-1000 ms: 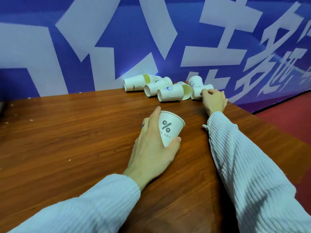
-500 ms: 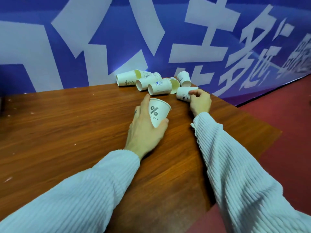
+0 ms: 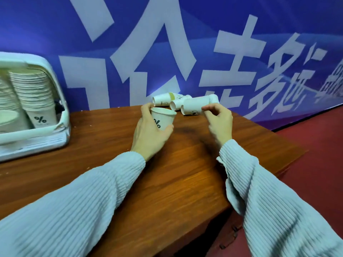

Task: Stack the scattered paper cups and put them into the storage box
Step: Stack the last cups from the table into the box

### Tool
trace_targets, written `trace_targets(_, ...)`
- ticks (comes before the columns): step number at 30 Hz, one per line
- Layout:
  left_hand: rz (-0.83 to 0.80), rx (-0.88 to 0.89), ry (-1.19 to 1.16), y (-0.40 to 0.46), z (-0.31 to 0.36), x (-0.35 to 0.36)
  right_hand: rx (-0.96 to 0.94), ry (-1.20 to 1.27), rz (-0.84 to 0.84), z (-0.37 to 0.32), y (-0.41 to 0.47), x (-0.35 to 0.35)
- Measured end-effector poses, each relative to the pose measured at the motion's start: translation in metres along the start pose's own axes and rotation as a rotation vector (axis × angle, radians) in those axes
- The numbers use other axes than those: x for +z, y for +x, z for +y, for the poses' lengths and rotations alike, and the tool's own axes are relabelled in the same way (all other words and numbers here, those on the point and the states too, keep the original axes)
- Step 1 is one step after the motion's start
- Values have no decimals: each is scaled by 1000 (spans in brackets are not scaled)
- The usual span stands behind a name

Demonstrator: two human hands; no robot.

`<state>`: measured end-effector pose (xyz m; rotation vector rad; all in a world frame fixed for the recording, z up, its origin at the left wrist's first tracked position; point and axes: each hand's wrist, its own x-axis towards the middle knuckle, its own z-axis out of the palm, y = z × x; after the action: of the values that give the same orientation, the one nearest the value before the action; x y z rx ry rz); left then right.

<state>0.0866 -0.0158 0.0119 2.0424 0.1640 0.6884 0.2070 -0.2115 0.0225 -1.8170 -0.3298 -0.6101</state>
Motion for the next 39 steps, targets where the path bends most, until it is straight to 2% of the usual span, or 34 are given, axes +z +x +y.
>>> trace_targets(4,115,1,26,-1,-10,-52,-100,64,-95,-44,-15,32)
trace_targets(12,301,26,103,-21,-24,-162,-163,192,-252,-117,-56,113)
trace_targets(18,468,9,163,-45,-43,-251,-275,213,-402,-179,-92,189)
trace_targets(24,631,-75,215,-70,-74,-321,-479,149,-533,-240,-118,266)
trace_targets(27,668,-98,221,-77,-85,-338,-639,2,-596,-257,-129,292)
trace_targets(29,670,-105,215,-78,-90,-343,-679,-79,-650,-261,-133,304)
trace_targets(36,650,-118,244,-69,-106,-343,-678,-309,-948,-252,-146,328)
trace_targets(39,630,-117,241,-62,-110,-341,-646,-301,-968,-242,-154,331)
